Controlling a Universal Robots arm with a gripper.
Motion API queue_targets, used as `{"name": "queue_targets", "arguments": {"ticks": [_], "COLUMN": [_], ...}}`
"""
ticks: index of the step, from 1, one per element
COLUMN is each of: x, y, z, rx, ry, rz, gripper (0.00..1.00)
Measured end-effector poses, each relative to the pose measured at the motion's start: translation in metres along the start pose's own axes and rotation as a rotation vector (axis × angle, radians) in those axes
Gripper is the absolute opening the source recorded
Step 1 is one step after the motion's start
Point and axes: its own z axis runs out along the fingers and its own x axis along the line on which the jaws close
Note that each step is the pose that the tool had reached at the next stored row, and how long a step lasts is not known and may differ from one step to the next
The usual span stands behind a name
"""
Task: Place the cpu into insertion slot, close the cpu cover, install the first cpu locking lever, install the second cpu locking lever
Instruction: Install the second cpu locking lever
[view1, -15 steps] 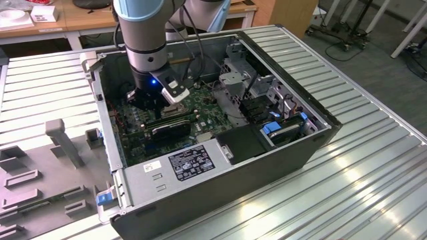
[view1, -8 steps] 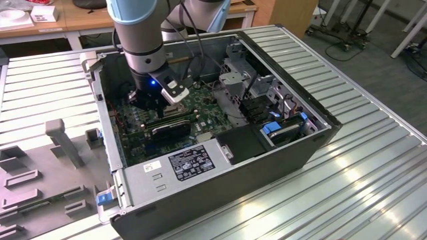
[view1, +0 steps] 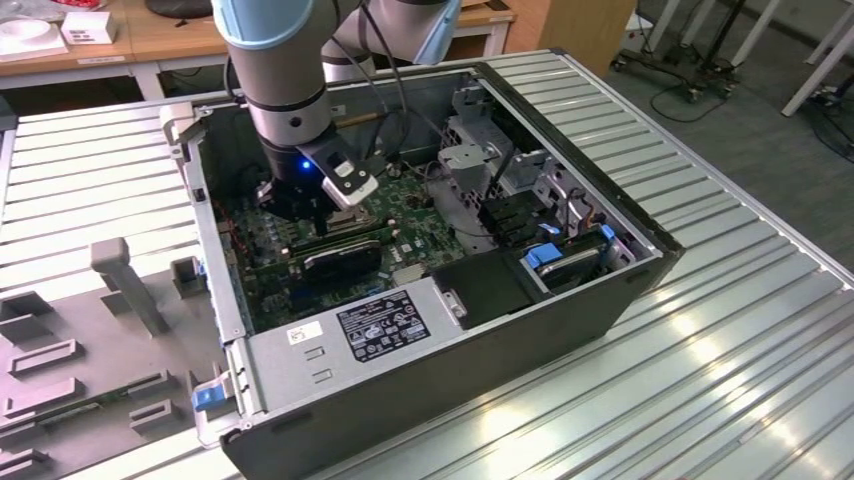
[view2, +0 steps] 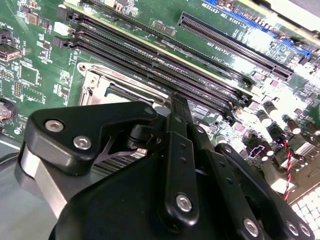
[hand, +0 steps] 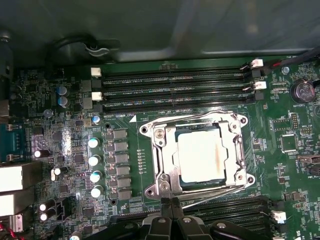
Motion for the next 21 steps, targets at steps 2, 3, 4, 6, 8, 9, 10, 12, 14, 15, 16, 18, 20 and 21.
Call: {"name": "queue_targets", "arguments": {"ticks": [2,3,4,6,8,9,10,12,14,15,16,18,20,21], "x": [0.0001,0.0001,0.0001,0.0001,0.0000,0.0001,0.0002,0.0002,0.0001,0.0001,0.0001,0.0001,0.0002,0.0002], "y": [0.0000,0.0000,0.0000,0.0000,-0.0001,-0.0001,-0.0001,-0.0001,-0.0001,-0.0001,-0.0001,-0.0001,0.0000,0.0000], "z": [0.0000,0.0000,0.0000,0.0000,0.0006,0.0006,0.0005,0.0005,0.0006,0.0006,0.0006,0.0008,0.0008,0.0009], "rx": [-0.0006,-0.0010,-0.0014,-0.0019,-0.0030,-0.0035,-0.0034,-0.0035,-0.0036,-0.0044,-0.0113,-0.0369,-0.0398,-0.0401], "ry": [0.0000,0.0001,0.0001,0.0002,0.0175,0.0271,0.0275,0.0276,0.0275,0.0277,0.0270,0.0263,0.0265,0.0265], "rz": [0.000,0.000,0.000,0.000,0.002,0.003,0.003,0.003,0.003,0.003,0.003,0.005,0.006,0.006], "gripper": [0.11,0.11,0.11,0.11,0.11,0.11,0.11,0.11,0.11,0.11,0.11,0.11,0.11,0.11]}}
